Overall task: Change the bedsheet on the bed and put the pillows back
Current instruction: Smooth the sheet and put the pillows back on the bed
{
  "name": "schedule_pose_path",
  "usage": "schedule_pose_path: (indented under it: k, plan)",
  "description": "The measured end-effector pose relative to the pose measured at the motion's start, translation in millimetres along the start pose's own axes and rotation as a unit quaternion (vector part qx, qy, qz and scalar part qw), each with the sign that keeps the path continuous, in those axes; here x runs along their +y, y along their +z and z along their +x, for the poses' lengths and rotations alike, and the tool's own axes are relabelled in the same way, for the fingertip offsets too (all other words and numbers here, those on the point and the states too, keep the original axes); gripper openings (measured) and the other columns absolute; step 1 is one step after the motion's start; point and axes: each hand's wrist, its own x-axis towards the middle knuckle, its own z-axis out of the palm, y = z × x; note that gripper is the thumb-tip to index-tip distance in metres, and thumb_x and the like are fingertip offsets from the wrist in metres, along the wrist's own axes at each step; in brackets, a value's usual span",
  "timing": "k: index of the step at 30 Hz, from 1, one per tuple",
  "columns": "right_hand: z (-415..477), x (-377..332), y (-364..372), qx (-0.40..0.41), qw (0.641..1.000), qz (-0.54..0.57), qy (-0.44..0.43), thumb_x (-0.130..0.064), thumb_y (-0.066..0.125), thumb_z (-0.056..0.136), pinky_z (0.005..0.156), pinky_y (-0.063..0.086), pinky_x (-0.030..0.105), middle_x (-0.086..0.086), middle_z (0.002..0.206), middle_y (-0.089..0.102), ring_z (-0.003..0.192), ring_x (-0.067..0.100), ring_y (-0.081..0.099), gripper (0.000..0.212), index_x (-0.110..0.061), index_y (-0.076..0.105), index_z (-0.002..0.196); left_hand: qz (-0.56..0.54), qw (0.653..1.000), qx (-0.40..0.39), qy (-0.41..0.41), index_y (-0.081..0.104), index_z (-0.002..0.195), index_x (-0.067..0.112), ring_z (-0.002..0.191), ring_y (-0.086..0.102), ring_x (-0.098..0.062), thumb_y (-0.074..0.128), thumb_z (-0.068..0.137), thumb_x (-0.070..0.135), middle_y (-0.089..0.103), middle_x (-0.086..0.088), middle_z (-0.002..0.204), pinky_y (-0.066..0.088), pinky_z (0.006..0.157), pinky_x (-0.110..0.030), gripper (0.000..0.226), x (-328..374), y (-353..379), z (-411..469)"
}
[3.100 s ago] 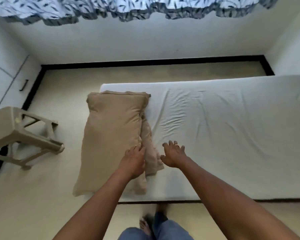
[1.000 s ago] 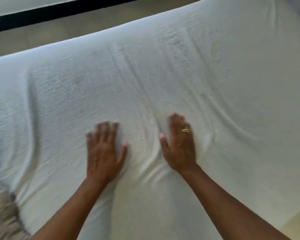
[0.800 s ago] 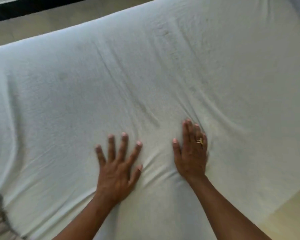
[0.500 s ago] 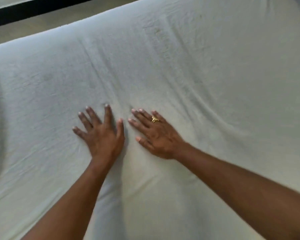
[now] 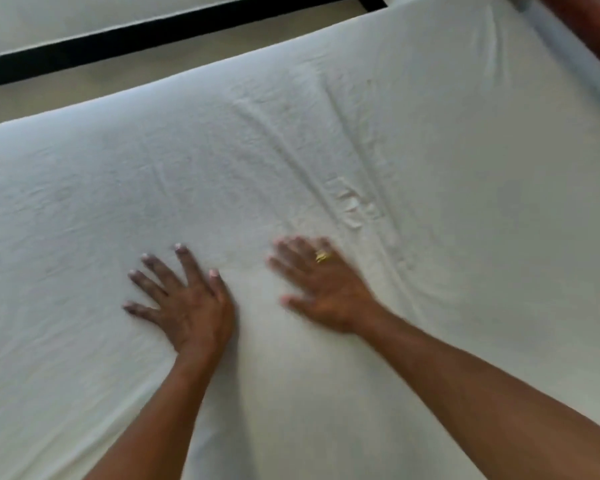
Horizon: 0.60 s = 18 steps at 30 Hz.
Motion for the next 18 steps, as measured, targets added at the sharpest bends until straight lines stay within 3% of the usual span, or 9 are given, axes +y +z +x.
schedule_pose_path:
  k: [3,5,7,10,12,13,14,16,18]
  plan:
    - [-39,105,-12,0.057,0.957,-0.021,0.283,-0.063,0.019,0.104,0.122,0.020,0.059,-0.001,0.170,0.019,0.156,0.025,0.020,0.068,-0.029,0.023,0.162,0.017,0.987,-0.023,0.158,0.005,0.160,0.044,0.151,-0.016,-0.049,0.025,0.097,0.063,-0.010,-0.011,0.169,-0.006,0.108,-0.081,0.069,56,18,-19]
    - [-50,133,-30,0.023,0.937,-0.023,0.349,-0.063,0.014,0.104,0.125,0.012,0.057,-0.002,0.171,0.014,0.157,0.024,0.016,0.068,-0.030,0.017,0.163,0.032,0.954,-0.053,0.293,-0.001,0.159,0.046,0.151,-0.021,-0.044,0.024,0.095,0.070,-0.013,-0.007,0.169,-0.010,0.110,-0.078,0.072,93,17,-24]
    - [-36,114,-38,0.042,0.938,-0.011,0.344,-0.063,0.010,0.103,0.124,0.014,0.056,0.006,0.169,0.020,0.155,0.028,0.023,0.074,-0.021,0.023,0.162,0.032,0.935,-0.056,0.348,0.003,0.161,0.040,0.154,-0.013,-0.040,0.025,0.095,0.070,-0.005,-0.012,0.170,-0.004,0.116,-0.073,0.075,119,8,-16]
    - [-30,70,-29,0.065,0.978,0.021,0.196,-0.056,0.022,0.106,0.126,0.012,0.052,0.006,0.170,0.017,0.157,0.023,0.016,0.068,-0.018,0.021,0.163,-0.040,0.970,-0.022,0.239,0.010,0.162,0.027,0.156,-0.005,-0.035,0.025,0.097,0.061,0.004,-0.019,0.168,0.002,0.122,-0.062,0.075,141,2,-16]
    - [-46,64,-20,-0.014,0.998,0.024,0.052,-0.052,0.031,0.106,0.127,0.009,0.048,0.000,0.172,0.010,0.158,0.018,0.007,0.067,-0.024,0.014,0.164,-0.044,0.983,-0.039,0.174,0.005,0.163,0.025,0.154,-0.013,-0.040,0.018,0.098,0.063,-0.005,-0.021,0.168,-0.001,0.121,-0.065,0.076,145,12,-27]
    - [-54,88,-19,-0.019,0.999,0.017,0.036,-0.052,0.033,0.105,0.127,0.011,0.048,-0.001,0.171,0.013,0.158,0.019,0.011,0.066,-0.026,0.016,0.164,-0.022,0.982,-0.050,0.182,0.002,0.162,0.027,0.152,-0.019,-0.042,0.015,0.098,0.065,-0.012,-0.020,0.167,-0.003,0.119,-0.068,0.076,148,21,-35]
    - [-60,119,-18,0.010,0.997,0.017,0.080,-0.051,0.033,0.105,0.125,0.018,0.051,0.001,0.170,0.021,0.156,0.023,0.019,0.064,-0.027,0.022,0.162,0.001,0.977,-0.056,0.206,-0.001,0.162,0.032,0.150,-0.024,-0.043,0.016,0.098,0.065,-0.018,-0.018,0.167,-0.006,0.116,-0.072,0.074,152,28,-43]
    - [-72,184,-24,0.064,0.963,0.011,0.263,-0.053,0.025,0.106,0.123,0.023,0.052,0.001,0.166,0.031,0.151,0.030,0.031,0.061,-0.026,0.030,0.160,0.013,0.970,-0.061,0.236,-0.005,0.160,0.040,0.148,-0.030,-0.043,0.017,0.100,0.065,-0.023,-0.013,0.166,-0.010,0.112,-0.076,0.069,160,37,-54]
    - [-81,221,-37,0.025,0.933,-0.001,0.358,-0.054,0.020,0.107,0.125,0.014,0.050,-0.007,0.169,0.022,0.154,0.027,0.021,0.060,-0.029,0.022,0.162,0.014,0.967,-0.063,0.247,-0.008,0.159,0.044,0.147,-0.033,-0.042,0.016,0.100,0.066,-0.026,-0.011,0.166,-0.012,0.110,-0.077,0.067,168,38,-58]
